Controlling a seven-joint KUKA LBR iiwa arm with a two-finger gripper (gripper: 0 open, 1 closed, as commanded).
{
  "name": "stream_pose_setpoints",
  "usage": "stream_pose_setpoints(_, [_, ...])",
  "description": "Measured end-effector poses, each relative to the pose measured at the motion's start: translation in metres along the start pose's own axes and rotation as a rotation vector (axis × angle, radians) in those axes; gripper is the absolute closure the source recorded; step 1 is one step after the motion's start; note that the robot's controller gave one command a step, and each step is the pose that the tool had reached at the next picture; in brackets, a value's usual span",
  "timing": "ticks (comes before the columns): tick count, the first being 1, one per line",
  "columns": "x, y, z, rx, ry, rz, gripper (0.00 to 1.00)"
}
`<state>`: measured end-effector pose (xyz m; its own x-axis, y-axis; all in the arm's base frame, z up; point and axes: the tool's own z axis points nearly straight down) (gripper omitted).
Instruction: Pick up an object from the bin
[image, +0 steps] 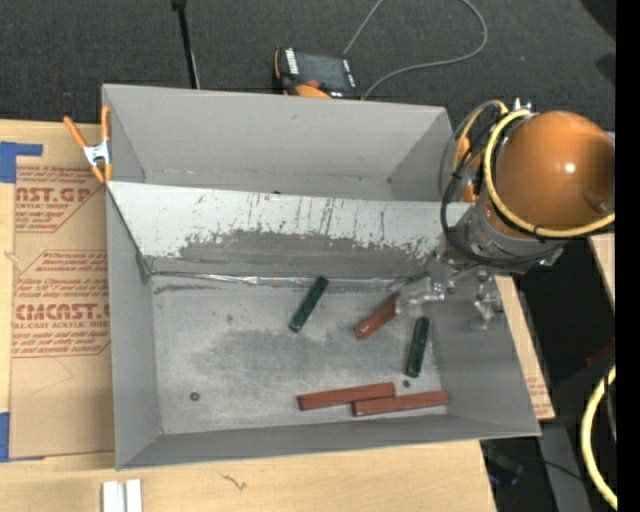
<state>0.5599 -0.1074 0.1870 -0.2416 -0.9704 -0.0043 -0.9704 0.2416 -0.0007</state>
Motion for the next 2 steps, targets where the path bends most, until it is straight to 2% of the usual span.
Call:
stream_pose_setpoints(1, [-0.046, 0.031, 0.12, -0.006, 0.0, -0.294, 0.0])
stream_pose_setpoints(2, [-0.009, 0.0, 0.115, 0.001, -0.005, -0.271, 0.0])
